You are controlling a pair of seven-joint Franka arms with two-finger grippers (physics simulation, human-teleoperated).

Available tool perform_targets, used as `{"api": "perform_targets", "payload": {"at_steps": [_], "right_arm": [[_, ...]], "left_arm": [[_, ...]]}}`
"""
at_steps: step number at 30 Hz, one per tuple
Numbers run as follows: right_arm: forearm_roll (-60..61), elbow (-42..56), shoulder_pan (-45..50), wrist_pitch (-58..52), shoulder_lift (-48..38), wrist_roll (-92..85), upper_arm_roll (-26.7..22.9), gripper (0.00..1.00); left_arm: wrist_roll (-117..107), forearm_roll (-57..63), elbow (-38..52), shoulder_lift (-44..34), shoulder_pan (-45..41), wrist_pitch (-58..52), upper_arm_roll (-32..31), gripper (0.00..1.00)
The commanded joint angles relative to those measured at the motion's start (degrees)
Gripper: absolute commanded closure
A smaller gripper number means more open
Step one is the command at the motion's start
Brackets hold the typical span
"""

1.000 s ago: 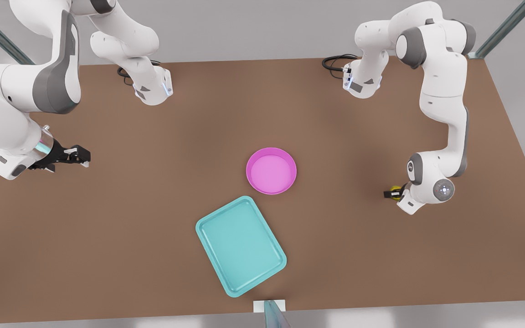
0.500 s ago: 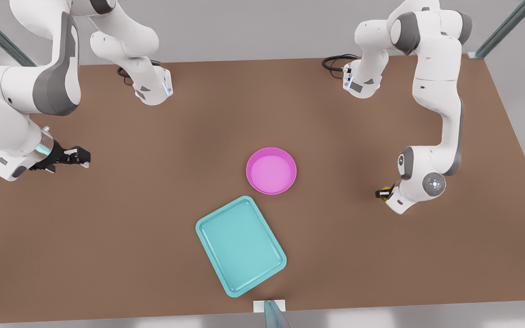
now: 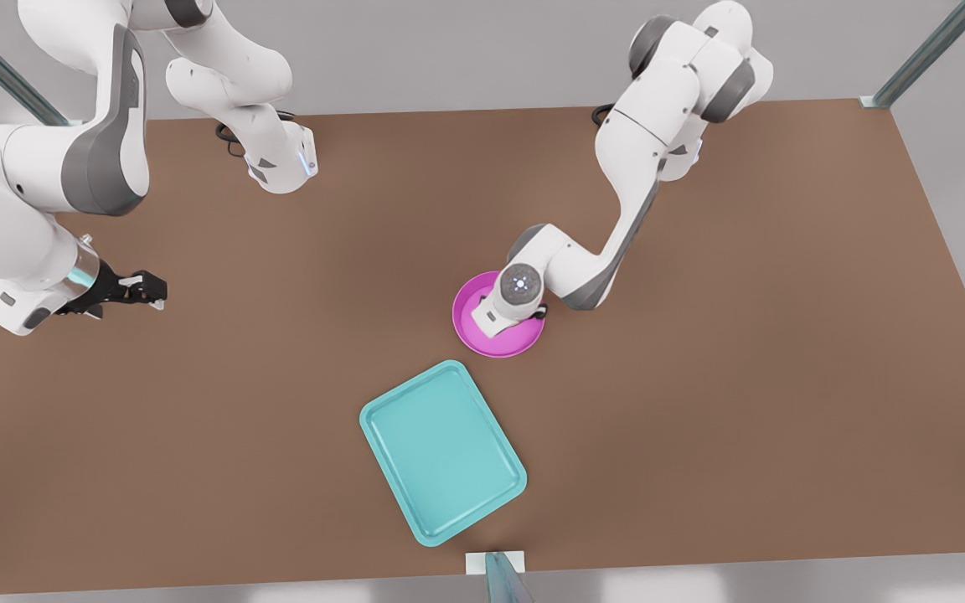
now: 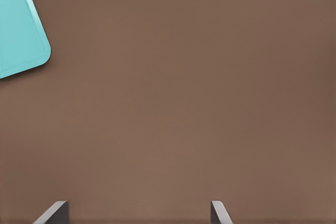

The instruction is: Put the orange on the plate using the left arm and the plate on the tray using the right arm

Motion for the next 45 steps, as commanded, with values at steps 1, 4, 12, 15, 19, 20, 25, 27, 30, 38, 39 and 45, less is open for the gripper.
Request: {"api": "perform_targets", "payload": {"at_steps": [1, 4, 12, 15, 19, 20, 25, 27, 30, 38, 39, 45], "right_arm": [[0.04, 0.01, 0.0, 0.01, -0.04, -0.03, -0.03, 0.0], [0.12, -0.51, 0.0, 0.01, -0.04, -0.03, -0.03, 0.0], [16.47, -16.59, 14.32, 24.18, 6.64, 4.62, 0.06, 0.0], [21.21, -20.46, 20.04, 32.36, 8.84, 6.38, 0.15, 0.0], [27.98, -20.11, 27.95, 41.14, 15.51, 12.71, 0.15, 0.0], [28.51, -19.94, 28.91, 42.55, 16.92, 12.97, 0.15, 0.0], [31.59, -20.11, 31.82, 44.84, 21.05, 13.15, 1.29, 0.0], [34.4, -19.76, 32.61, 44.93, 22.72, 13.06, 2.96, 0.0], [35.02, -19.5, 33.4, 45.45, 25.01, 13.06, 3.66, 0.0], [35.98, -16.16, 35.07, 47.74, 30.81, 13.06, 5.6, 0.0], [35.98, -15.45, 35.07, 48.0, 31.69, 13.06, 5.86, 0.0], [35.98, -15.19, 35.42, 49.15, 33.09, 13.06, 6.39, 0.0]], "left_arm": [[-28.0, -0.07, -0.01, 0.58, -0.04, -0.61, -0.4, 0.0], [-15.9, -4.54, 3.15, -8.72, 7.15, -19.82, 2.15, 0.0], [31.59, -4.37, 18.53, -19.19, 12.79, -49.3, 27.38, 0.0], [31.59, 3.98, 11.95, -27.36, 25.19, -39.11, 10.15, 0.0], [30.63, 3.98, 13.17, -25.96, 24.57, -39.8, 9.89, 0.0], [30.63, 3.71, 13.17, -25.87, 24.66, -39.8, 9.97, 0.0], [31.68, 3.54, 13.26, -25.96, 24.66, -40.6, 9.97, 0.0], [31.86, 3.71, 13.26, -25.96, 24.66, -40.6, 10.06, 0.0], [31.95, 3.8, 13.26, -25.96, 24.75, -40.6, 10.15, 0.0], [31.95, 3.54, 13.26, -25.87, 24.75, -40.6, 10.41, 0.0], [31.95, 3.54, 13.26, -25.87, 24.75, -40.6, 10.41, 0.0], [31.95, 3.45, 13.35, -25.87, 24.75, -40.6, 10.5, 0.0]]}}
